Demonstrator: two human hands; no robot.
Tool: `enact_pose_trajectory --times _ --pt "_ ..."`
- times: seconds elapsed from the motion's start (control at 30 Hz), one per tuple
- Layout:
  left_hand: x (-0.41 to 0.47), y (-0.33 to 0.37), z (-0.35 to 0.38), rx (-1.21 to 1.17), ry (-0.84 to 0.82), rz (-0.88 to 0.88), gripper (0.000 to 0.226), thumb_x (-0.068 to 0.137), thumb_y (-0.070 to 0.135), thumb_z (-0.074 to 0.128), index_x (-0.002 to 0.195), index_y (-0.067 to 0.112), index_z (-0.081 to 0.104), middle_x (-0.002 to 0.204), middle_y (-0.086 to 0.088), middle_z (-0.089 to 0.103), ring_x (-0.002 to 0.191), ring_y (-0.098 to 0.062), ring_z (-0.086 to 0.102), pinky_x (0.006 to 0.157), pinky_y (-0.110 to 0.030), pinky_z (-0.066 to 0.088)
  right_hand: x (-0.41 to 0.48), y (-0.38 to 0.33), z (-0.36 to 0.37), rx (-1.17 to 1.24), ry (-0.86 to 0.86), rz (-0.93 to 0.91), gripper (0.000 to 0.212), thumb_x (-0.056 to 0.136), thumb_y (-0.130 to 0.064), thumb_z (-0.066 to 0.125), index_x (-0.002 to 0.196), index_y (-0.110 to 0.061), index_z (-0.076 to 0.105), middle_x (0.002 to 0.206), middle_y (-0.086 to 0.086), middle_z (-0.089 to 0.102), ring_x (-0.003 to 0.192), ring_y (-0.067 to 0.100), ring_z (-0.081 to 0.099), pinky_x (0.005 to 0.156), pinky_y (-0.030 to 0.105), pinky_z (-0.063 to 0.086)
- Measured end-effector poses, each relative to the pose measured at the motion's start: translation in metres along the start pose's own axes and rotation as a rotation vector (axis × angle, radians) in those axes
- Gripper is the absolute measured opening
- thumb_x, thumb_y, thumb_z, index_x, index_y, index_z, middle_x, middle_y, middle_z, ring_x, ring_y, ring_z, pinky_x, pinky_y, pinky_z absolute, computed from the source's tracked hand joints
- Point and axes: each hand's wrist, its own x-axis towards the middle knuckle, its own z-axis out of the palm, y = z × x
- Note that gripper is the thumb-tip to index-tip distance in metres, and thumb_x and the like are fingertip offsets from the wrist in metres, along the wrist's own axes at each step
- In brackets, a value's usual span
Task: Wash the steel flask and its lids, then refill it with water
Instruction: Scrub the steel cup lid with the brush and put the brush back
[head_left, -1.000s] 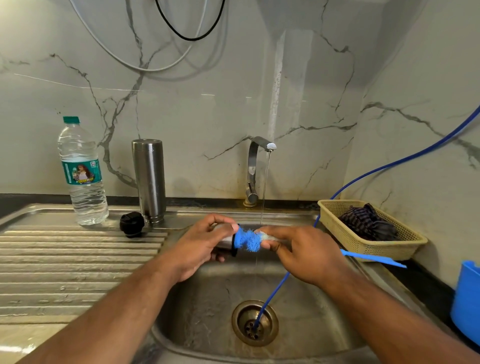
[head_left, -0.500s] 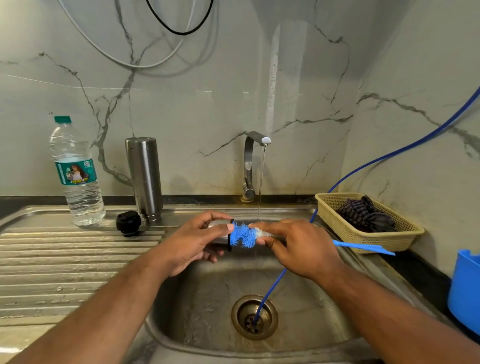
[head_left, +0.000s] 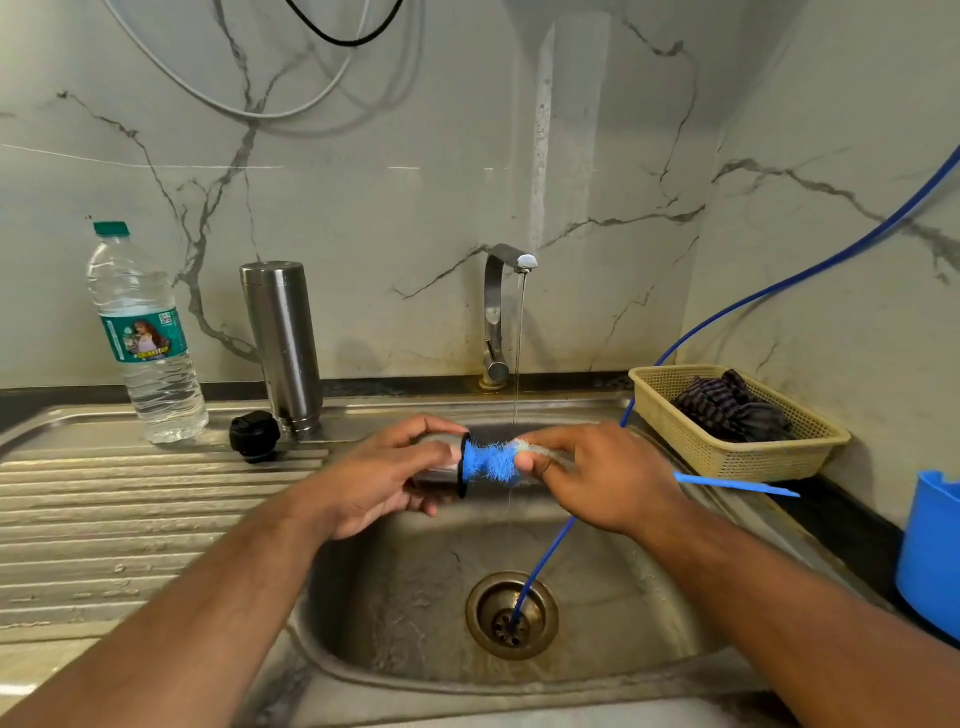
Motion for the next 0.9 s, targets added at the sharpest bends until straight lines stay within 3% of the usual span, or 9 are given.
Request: enact_pose_trajectory --times 0.13,0.23,0.3,0.43,0.53,0.6,0.73,0.83,0.9 --pt "0.001 0.001 0.001 -0.213 0.098 0.014 0.046 0.09 0.042 0.064 0.12 0.008 0.069 0.127 -0.017 0.067 0.113 -0.033 0.068 0.094 -0.047 0.058 -0.001 -0.001 0.0 -0.036 0.011 -0.096 0.045 0.095 -0.072 0.044 0.137 -0.058 0.052 0.117 -0.018 0.073 0.106 0.008 0.066 0.082 0.035 0.056" --pt "-0.001 0.003 -0.004 -0.281 0.229 -0.056 0.047 0.091 0.053 0.063 0.114 0.013 0.072 0.122 -0.017 0.072 0.104 -0.03 0.071 0.082 -0.042 0.058 -0.001 -0.003 0.0 -0.146 0.088 -0.328 0.048 0.097 -0.068 0.038 0.143 -0.057 0.046 0.092 -0.015 0.068 0.083 0.006 0.06 0.059 0.028 0.044" --pt "-0.004 0.0 -0.005 -0.148 0.124 -0.163 0.058 0.091 0.061 0.057 0.122 0.014 0.069 0.116 -0.019 0.074 0.097 -0.031 0.073 0.071 -0.037 0.058 -0.002 -0.004 0.001 -0.205 0.152 -0.405 0.047 0.098 -0.063 0.038 0.141 -0.053 0.052 0.083 -0.014 0.063 0.076 0.006 0.056 0.053 0.025 0.036" --pt "-0.008 0.002 0.002 0.029 -0.033 -0.167 0.059 0.092 0.06 0.054 0.125 0.013 0.065 0.106 -0.021 0.073 0.071 -0.023 0.067 0.055 -0.028 0.052 -0.002 0.001 0.004 -0.096 0.161 -0.226 0.043 0.098 -0.067 0.04 0.134 -0.054 0.059 0.094 -0.016 0.074 0.086 0.007 0.066 0.058 0.023 0.038" --pt "-0.003 0.005 0.0 0.083 0.011 0.056 0.042 0.086 0.039 0.074 0.124 0.022 0.069 0.127 -0.013 0.065 0.107 -0.031 0.068 0.084 -0.038 0.06 0.002 0.006 0.006 0.011 0.057 -0.063 0.046 0.095 -0.074 0.042 0.133 -0.054 0.06 0.113 -0.018 0.075 0.102 0.008 0.067 0.08 0.033 0.056" --pt "-0.002 0.004 -0.001 -0.011 0.013 0.131 0.05 0.081 0.045 0.082 0.121 0.016 0.072 0.128 -0.009 0.067 0.119 -0.031 0.064 0.1 -0.046 0.056 0.002 0.006 0.005 0.038 0.042 -0.062 0.046 0.095 -0.073 0.044 0.133 -0.053 0.06 0.117 -0.018 0.074 0.106 0.008 0.066 0.083 0.035 0.056" --pt "-0.002 0.008 -0.003 -0.342 0.185 0.088 0.05 0.091 0.053 0.062 0.119 0.013 0.07 0.119 -0.013 0.072 0.107 -0.028 0.07 0.084 -0.042 0.06 -0.001 0.004 0.004 -0.024 0.13 -0.232 0.041 0.097 -0.066 0.049 0.136 -0.053 0.058 0.093 -0.013 0.075 0.082 0.006 0.065 0.06 0.024 0.045" --pt "-0.005 0.003 -0.002 -0.193 0.093 -0.128 0.064 0.092 0.065 0.052 0.124 0.012 0.068 0.116 -0.018 0.073 0.096 -0.029 0.073 0.08 -0.041 0.06 -0.003 -0.001 0.005 -0.127 0.251 -0.304 0.043 0.097 -0.065 0.045 0.137 -0.053 0.057 0.075 -0.012 0.066 0.07 0.008 0.062 0.052 0.025 0.04" --pt "-0.007 0.001 0.004 -0.105 -0.007 -0.23 0.075 0.091 0.074 0.043 0.125 0.011 0.067 0.096 -0.017 0.074 0.069 -0.021 0.066 0.059 -0.029 0.054 -0.001 0.001 0.008 -0.141 0.245 -0.251 0.047 0.097 -0.069 0.037 0.137 -0.053 0.056 0.079 -0.012 0.067 0.074 0.009 0.064 0.055 0.027 0.045"
